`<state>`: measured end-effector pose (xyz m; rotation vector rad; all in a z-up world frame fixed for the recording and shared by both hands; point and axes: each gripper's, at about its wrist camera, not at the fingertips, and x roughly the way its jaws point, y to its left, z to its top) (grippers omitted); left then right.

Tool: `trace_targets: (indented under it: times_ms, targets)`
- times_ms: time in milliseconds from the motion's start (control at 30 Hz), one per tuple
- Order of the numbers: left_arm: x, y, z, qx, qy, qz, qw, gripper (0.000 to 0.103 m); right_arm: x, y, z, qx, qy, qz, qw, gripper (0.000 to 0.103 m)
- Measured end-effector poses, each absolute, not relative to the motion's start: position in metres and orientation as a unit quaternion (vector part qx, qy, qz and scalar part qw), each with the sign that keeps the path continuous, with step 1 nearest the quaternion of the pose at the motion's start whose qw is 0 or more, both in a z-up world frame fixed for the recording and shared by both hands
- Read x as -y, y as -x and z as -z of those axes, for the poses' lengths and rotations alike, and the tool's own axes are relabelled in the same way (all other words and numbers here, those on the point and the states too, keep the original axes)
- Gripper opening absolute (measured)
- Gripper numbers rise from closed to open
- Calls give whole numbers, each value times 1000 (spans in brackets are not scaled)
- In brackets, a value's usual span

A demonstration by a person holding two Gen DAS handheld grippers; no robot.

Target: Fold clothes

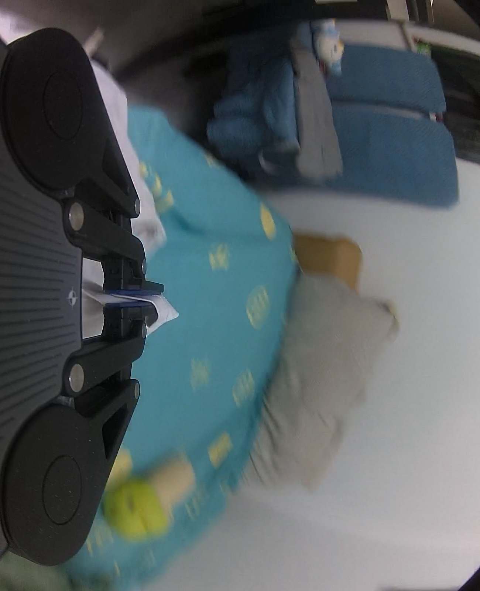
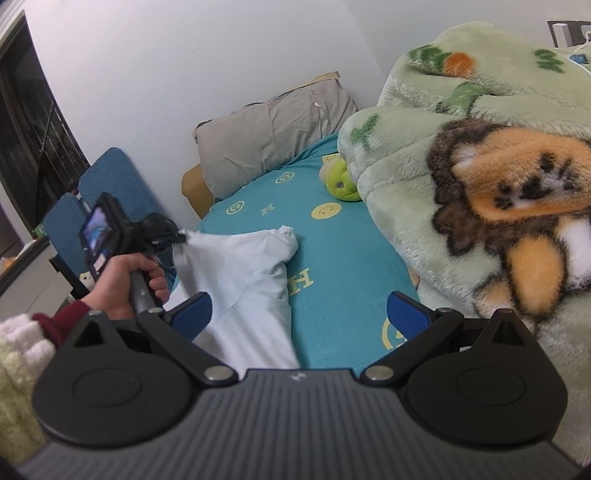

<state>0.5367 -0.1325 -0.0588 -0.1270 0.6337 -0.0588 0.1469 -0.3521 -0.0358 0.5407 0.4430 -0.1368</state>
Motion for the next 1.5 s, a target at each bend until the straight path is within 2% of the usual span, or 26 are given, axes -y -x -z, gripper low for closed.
trace_targets:
  times_ms: [67, 133, 200, 267, 367, 567, 667, 933, 1067, 1233, 1300, 1433, 1500]
  targets:
    - [124, -546, 78, -330, 63, 4, 942, 6, 350, -151, 38, -221, -259, 64, 938, 103]
    - [112, -550, 99, -348, 76, -7, 934, 13, 347, -156, 41, -225, -253, 60, 939, 103]
    - [102, -547, 110, -355, 84, -8, 931, 36, 343, -159, 42, -229, -243, 51, 941, 103]
    - [94, -536, 108, -354, 85, -2, 932, 48, 340, -161, 42, -229, -234, 38, 944, 103]
    - [86, -501, 91, -347, 84, 25, 934, 61, 338, -163, 39, -227, -222, 17, 948, 103]
    - [78, -394, 44, -335, 68, 82, 936, 70, 333, -157, 30, -220, -209, -1, 953, 103]
    - [70, -326, 29, -347, 90, 115, 927, 72, 335, -145, 21, -212, -198, 3, 957, 103]
    - [74, -171, 35, -406, 178, 183, 877, 72, 359, -105, -1, -195, -239, 17, 951, 103]
    - [94, -128, 60, -444, 177, 210, 853, 70, 371, -85, -12, -186, -260, 24, 947, 103]
    - [125, -101, 85, -480, 162, 249, 825, 61, 382, -70, -19, -182, -274, 32, 944, 103]
    - [136, -97, 91, -489, 159, 258, 818, 44, 383, -73, -15, -186, -277, 29, 942, 103]
    - [143, -95, 100, -488, 163, 273, 813, 30, 384, -80, -7, -199, -272, 28, 941, 103]
    - [143, -98, 105, -488, 165, 274, 812, 11, 386, -84, -3, -203, -276, 27, 939, 103]
